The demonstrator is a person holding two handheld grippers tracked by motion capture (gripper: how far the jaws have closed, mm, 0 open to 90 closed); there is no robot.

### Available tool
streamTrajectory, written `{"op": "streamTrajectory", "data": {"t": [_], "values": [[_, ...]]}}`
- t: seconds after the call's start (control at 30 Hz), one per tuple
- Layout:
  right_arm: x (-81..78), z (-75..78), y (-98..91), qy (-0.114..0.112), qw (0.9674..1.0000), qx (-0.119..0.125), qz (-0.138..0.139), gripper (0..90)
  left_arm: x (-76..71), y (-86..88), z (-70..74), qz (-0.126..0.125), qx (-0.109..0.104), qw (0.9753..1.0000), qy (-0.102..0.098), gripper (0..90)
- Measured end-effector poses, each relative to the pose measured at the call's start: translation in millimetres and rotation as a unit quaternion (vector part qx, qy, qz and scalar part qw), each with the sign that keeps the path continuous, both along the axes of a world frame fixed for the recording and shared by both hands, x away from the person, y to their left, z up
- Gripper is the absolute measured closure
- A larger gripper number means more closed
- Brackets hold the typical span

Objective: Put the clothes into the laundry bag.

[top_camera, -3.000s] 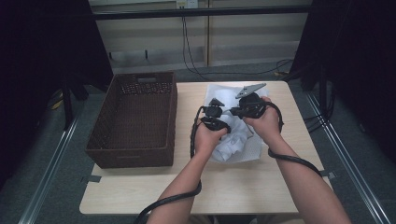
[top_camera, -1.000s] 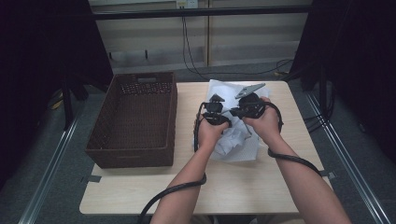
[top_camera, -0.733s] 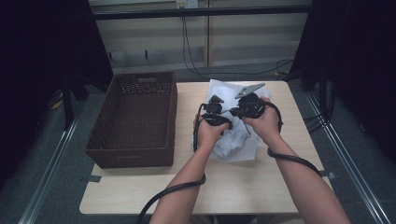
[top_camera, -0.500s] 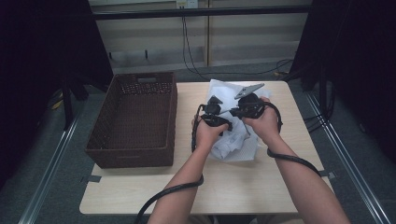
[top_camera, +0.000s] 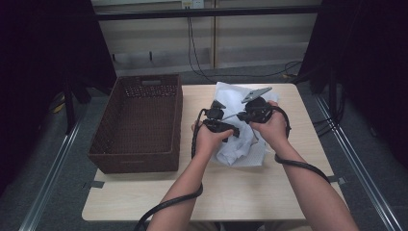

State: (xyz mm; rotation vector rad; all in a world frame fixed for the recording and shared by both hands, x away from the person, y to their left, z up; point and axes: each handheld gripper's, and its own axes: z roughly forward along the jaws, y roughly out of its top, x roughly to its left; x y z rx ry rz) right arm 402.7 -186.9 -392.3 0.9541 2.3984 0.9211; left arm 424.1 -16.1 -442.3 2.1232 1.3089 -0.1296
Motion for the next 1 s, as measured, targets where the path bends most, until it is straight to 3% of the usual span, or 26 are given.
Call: {"op": "streamTrajectory", "data": {"t": [0.17,0.2,0.27,0.43,0.5,0.53,0.6,0.7,0.73,0.8,0.93,1.0], "values": [[-1.0,-0.8,2.7,0.000,1.0000,-0.004,-0.002,89.1,-6.9,2.2,-3.2,-0.010,-0.001,0.9999,-0.002,7.8],[-1.1,-1.4,3.8,0.000,1.0000,-0.003,-0.003,89.1,-8.3,1.4,-4.9,-0.002,-0.007,1.0000,0.001,7.3],[-1.3,-1.6,4.7,-0.002,0.9999,-0.011,0.003,89.1,-8.8,2.6,-8.1,-0.007,-0.007,0.9999,0.004,6.8],[-2.1,-1.6,7.1,0.001,0.9999,-0.010,-0.003,89.1,-12.8,-1.0,-15.8,0.004,-0.016,0.9999,-0.003,7.8],[-1.2,-2.2,7.0,0.001,1.0000,-0.008,0.004,89.1,-14.3,-2.6,-18.8,0.002,-0.012,0.9999,-0.003,16.0],[-0.9,-2.5,7.2,0.002,1.0000,-0.008,0.004,89.1,-16.2,-6.7,-20.2,0.023,-0.016,0.9996,-0.005,19.1],[-0.8,-2.7,7.4,0.002,1.0000,-0.007,0.004,89.1,-18.2,-9.4,-19.6,0.015,0.008,0.9998,-0.010,36.0],[-1.4,-3.1,7.9,0.003,1.0000,-0.008,0.000,89.1,-20.1,-12.6,-16.9,0.014,0.026,0.9995,-0.009,53.5],[-1.1,-3.3,7.7,0.002,1.0000,-0.008,0.001,89.1,-21.0,-15.0,-15.6,0.022,0.026,0.9994,-0.009,56.8],[-1.2,-3.7,7.6,0.005,1.0000,-0.006,0.003,89.1,-21.7,-16.2,-12.0,0.013,0.035,0.9992,-0.012,62.1],[-1.5,-2.5,5.4,0.005,1.0000,-0.002,0.007,89.2,-22.4,-18.0,-3.1,0.017,0.021,0.9993,-0.024,65.8],[-1.2,-2.7,4.3,0.001,1.0000,-0.001,0.006,89.2,-21.0,-16.0,3.8,-0.001,0.032,0.9991,-0.030,66.1]]}}
